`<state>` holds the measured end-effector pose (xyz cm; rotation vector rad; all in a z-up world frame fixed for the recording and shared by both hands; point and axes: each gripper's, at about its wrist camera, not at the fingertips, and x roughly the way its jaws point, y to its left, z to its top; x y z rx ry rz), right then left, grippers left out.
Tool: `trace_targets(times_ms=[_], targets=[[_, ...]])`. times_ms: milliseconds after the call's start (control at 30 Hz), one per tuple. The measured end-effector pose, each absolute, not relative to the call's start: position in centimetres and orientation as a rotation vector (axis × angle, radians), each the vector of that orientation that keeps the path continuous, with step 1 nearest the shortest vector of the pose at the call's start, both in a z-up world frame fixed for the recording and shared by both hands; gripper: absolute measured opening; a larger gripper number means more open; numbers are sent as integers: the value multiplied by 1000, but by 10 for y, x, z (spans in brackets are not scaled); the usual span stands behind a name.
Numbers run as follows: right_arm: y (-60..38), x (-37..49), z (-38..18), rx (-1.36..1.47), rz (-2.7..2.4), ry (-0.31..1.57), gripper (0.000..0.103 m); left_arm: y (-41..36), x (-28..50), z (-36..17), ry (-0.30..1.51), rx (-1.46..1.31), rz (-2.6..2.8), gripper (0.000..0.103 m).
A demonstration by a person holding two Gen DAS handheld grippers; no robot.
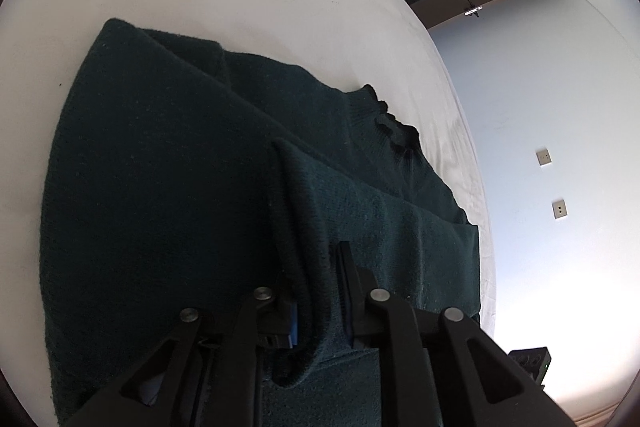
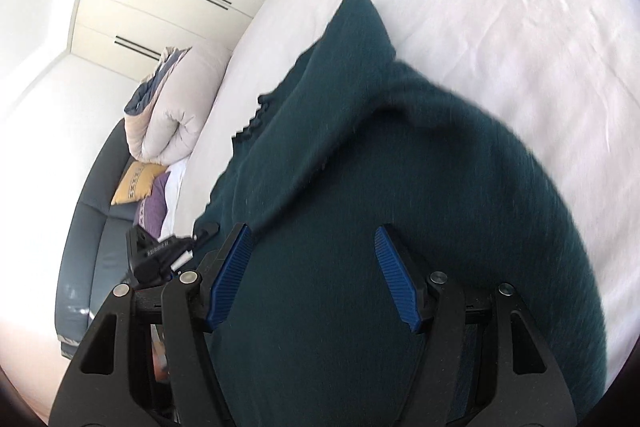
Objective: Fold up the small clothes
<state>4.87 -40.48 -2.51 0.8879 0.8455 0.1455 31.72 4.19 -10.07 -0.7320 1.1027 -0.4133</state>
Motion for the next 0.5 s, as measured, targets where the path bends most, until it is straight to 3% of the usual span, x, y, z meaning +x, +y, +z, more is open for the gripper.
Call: trace_targets(times_ms=[200, 500], targets=[[-431, 80, -21, 923, 100, 788, 66, 43, 315, -94, 1075, -751, -462, 51], [-488, 95, -48, 1257, 120, 641, 66, 34, 318, -95, 1065, -741, -453, 52]])
